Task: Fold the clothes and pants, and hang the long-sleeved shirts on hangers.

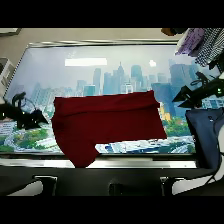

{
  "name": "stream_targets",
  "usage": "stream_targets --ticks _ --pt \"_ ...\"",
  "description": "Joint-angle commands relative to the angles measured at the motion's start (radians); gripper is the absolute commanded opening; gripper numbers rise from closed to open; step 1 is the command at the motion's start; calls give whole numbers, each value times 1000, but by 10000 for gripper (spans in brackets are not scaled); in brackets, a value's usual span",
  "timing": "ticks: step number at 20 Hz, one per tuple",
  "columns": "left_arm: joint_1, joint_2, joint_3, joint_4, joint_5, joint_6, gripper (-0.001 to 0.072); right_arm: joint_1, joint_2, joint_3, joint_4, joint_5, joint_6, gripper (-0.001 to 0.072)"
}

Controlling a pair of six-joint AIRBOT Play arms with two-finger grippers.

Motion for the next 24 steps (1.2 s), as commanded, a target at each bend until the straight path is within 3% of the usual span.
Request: stream_targets --ticks 1,8,21,22,23,24 --pt "95 237 -371 -197 79 3 461 -49 135 -247 97 -100 -78 483" --pt "-5 323 -623 -242 135 2 461 -48 222 -367 130 -126 -75 481" --pt "-254 223 -652 -348 242 -114 454 -48 281 -367 157 -127 -42 481" --pt "-268 222 -652 -364 258 -114 363 -48 281 -367 157 -123 -38 480" --pt "-271 224 -652 -371 267 -114 121 -48 281 -367 156 -111 -38 479" --pt "-269 225 -652 -374 268 -112 17 -48 281 -367 150 -93 -40 479"
